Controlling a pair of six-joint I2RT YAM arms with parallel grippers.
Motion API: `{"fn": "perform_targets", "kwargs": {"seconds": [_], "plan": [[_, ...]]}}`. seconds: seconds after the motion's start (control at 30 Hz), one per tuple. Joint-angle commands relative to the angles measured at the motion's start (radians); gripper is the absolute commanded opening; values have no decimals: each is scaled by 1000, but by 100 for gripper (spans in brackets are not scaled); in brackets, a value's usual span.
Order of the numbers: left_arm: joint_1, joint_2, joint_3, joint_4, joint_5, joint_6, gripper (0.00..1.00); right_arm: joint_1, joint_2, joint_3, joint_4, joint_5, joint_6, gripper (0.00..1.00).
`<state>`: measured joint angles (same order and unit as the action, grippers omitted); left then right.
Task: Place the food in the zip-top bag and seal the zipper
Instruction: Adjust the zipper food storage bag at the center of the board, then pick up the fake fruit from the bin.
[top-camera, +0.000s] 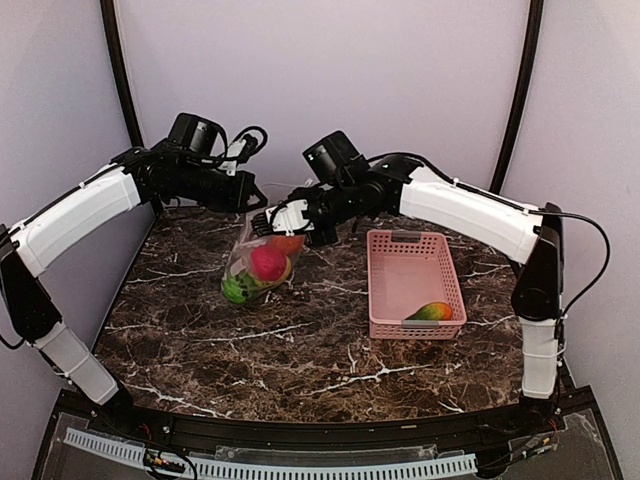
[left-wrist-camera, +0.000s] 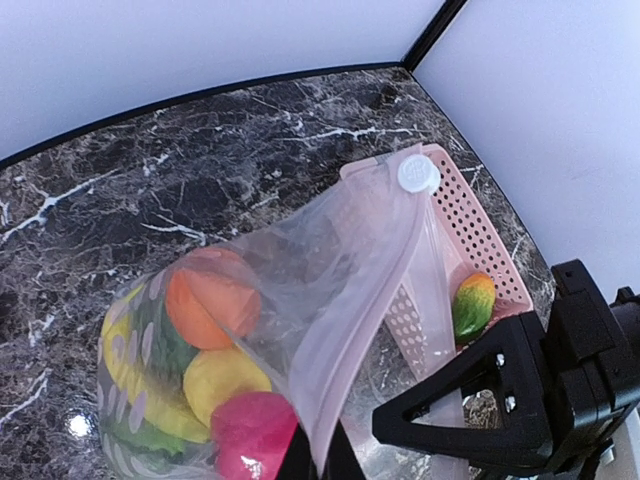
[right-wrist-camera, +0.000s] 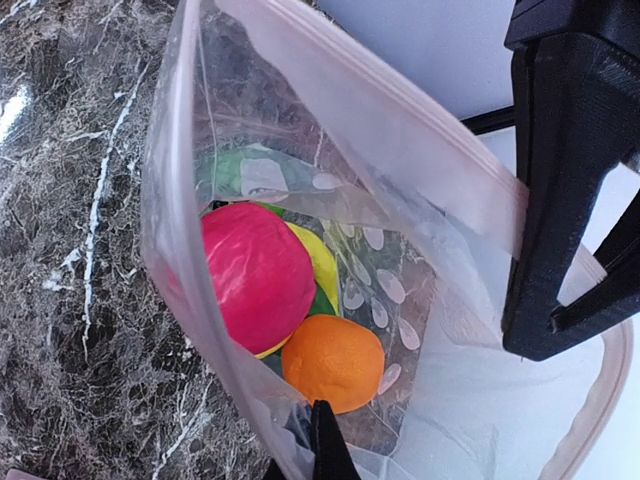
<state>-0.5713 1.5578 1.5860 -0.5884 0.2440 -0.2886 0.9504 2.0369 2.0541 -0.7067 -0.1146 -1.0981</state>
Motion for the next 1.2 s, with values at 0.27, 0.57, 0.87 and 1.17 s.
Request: {"fn": "perform_targets", "kwargs": {"seconds": [0.27,0.57,0.87,1.17], "plan": [[18,1,159,-145,-42,87,1,26,-38,-9,24,-45,36,0],[18,27,-28,20,160,-27,1,25,-106,23,-159,-152,148,46],[17,50,-31,62,217,-57,1,-25,-150,181,-419,-348,254,74],[16,50,-36,75,244,-66,1,-299,-321,-14,-410,-435,410,99]]}}
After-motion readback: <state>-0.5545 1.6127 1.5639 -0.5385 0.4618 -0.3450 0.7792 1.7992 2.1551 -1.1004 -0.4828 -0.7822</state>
